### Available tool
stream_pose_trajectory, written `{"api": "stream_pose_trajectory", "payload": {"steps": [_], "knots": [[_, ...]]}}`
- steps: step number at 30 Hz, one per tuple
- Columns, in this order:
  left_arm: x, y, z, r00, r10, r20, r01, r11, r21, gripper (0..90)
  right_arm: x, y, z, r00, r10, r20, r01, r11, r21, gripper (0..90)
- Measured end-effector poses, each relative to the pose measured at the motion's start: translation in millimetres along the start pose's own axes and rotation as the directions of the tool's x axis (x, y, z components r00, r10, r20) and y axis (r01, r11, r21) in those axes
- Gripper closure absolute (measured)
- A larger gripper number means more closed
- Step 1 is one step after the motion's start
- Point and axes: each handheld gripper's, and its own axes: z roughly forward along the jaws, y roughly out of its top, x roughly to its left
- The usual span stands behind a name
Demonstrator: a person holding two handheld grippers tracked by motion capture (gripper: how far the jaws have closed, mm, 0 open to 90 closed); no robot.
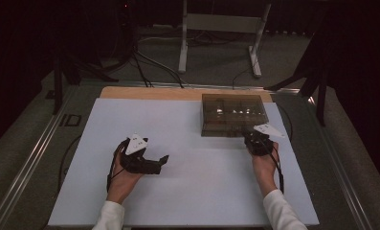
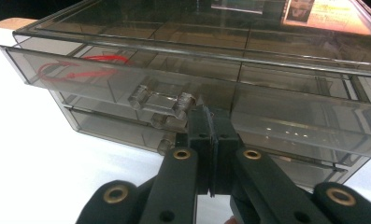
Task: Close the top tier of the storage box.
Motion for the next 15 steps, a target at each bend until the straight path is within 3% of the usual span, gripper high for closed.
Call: {"api": "stream_pose_trajectory", "payload": {"steps": [15], "knots": [[0.6,-0.2,-0.5,1.0000,-0.002,0.000,0.002,1.0000,-0.002,2.7,0.1,7.2,6.9,0.9999,0.005,0.016,-0.005,1.000,0.003,90.0]]}}
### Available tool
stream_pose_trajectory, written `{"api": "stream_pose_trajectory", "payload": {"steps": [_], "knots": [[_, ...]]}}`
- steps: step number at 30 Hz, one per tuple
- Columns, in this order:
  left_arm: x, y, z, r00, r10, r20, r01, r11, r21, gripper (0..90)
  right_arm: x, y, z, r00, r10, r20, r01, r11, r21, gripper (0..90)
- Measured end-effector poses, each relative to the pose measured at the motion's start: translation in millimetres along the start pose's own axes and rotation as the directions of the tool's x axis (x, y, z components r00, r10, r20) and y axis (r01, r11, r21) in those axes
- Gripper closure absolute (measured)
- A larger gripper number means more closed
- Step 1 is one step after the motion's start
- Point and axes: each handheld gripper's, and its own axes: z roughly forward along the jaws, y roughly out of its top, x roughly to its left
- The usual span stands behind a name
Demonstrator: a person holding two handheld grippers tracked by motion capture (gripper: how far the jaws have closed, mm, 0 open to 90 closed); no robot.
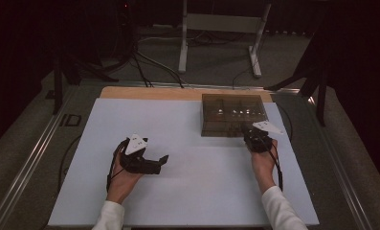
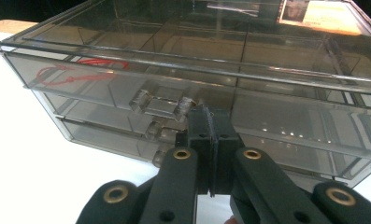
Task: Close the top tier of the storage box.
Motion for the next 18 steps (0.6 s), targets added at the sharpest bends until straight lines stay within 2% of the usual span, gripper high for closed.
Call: {"api": "stream_pose_trajectory", "payload": {"steps": [18], "knots": [[4.1,-0.6,-6.3,0.9998,-0.004,-0.018,0.004,1.0000,-0.007,2.7,-1.2,2.8,7.6,0.9996,0.025,0.013,-0.025,1.000,0.001,90.0]]}}
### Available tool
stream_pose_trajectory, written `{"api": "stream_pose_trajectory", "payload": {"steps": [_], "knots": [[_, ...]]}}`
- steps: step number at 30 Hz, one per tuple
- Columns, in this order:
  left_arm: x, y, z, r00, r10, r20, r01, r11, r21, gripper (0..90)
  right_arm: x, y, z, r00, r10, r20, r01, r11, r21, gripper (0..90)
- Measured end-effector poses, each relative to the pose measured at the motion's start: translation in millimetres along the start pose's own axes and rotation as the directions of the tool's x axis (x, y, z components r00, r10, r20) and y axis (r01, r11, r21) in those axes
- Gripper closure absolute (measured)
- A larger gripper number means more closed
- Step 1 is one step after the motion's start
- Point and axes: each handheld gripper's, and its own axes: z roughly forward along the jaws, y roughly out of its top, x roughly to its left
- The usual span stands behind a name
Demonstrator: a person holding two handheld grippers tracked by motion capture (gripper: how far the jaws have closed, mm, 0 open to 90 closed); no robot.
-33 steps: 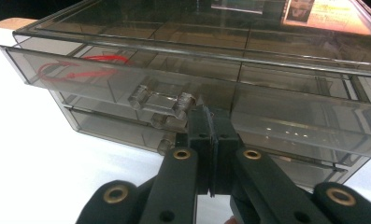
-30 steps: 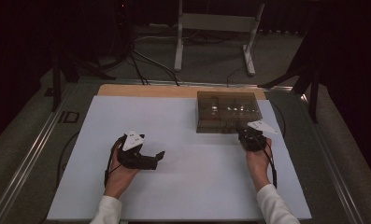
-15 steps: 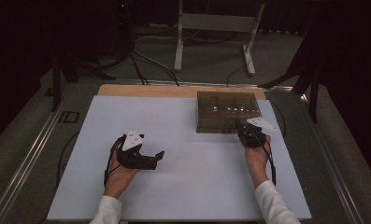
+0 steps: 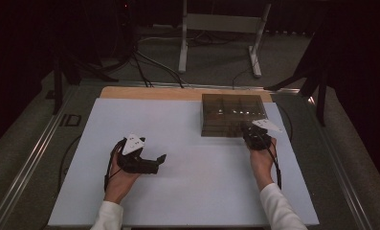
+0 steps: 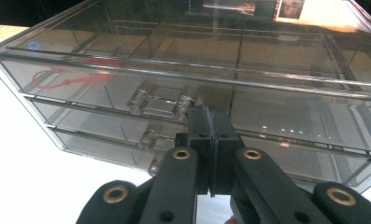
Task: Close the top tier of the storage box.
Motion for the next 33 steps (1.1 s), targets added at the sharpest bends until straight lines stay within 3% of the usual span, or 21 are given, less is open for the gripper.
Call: {"api": "stream_pose_trajectory", "payload": {"steps": [10,21,25,26,33], "knots": [[2.2,0.3,-7.4,0.9999,0.008,-0.012,-0.008,0.9999,-0.008,2.7,-0.2,-1.1,-2.4,1.0000,-0.005,-0.003,0.005,1.000,0.004,87.3],[7.7,-2.6,-17.6,0.9994,-0.001,-0.036,0.000,0.9999,-0.014,2.7,9.8,0.0,-20.2,0.9977,-0.029,-0.062,0.027,0.999,-0.023,74.9],[11.2,-5.0,-22.5,0.9989,-0.005,-0.047,0.004,0.9999,-0.017,2.7,13.0,-0.4,-26.7,0.9939,-0.018,-0.109,0.015,1.000,-0.022,66.8],[11.7,-5.4,-23.2,0.9987,-0.009,-0.050,0.008,0.9998,-0.020,2.7,15.4,-1.0,-31.3,0.9913,-0.019,-0.130,0.016,1.000,-0.025,60.8],[14.7,-8.1,-28.2,0.9982,-0.014,-0.059,0.013,0.9997,-0.021,2.7,18.1,-6.8,-43.5,0.9860,-0.017,-0.166,0.013,1.000,-0.027,46.4]]}}
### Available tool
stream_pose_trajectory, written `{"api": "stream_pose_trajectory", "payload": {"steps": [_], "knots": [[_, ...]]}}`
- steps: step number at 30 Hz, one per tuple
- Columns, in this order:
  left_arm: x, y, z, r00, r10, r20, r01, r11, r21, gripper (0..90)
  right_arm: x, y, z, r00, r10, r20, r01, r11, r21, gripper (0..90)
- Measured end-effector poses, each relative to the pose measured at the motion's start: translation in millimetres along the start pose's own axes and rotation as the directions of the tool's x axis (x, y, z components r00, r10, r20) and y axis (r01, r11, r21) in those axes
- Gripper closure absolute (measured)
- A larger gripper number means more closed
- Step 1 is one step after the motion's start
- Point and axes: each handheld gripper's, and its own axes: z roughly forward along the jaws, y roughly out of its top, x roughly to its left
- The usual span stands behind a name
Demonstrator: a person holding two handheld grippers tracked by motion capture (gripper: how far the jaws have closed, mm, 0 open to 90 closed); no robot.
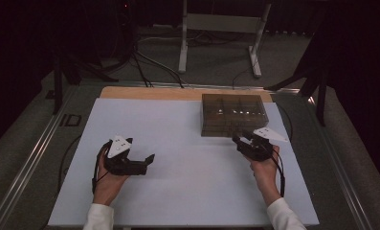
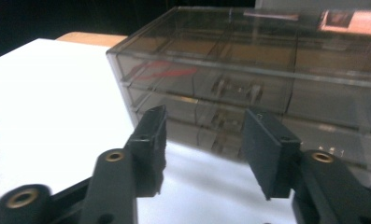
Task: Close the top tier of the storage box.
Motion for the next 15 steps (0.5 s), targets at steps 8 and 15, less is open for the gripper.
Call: {"api": "stream_pose_trajectory", "payload": {"steps": [8,15], "knots": [[4.9,-5.7,-8.4,0.9998,-0.014,-0.017,0.014,0.9999,-0.005,2.7,-3.9,-14.5,-17.8,0.9998,0.017,0.011,-0.017,1.000,0.014,25.3],[9.7,-10.3,-16.1,0.9990,-0.029,-0.035,0.028,0.9995,-0.013,2.7,-9.1,-24.2,-36.8,0.9999,0.011,-0.005,-0.011,1.000,0.002,8.5]]}}
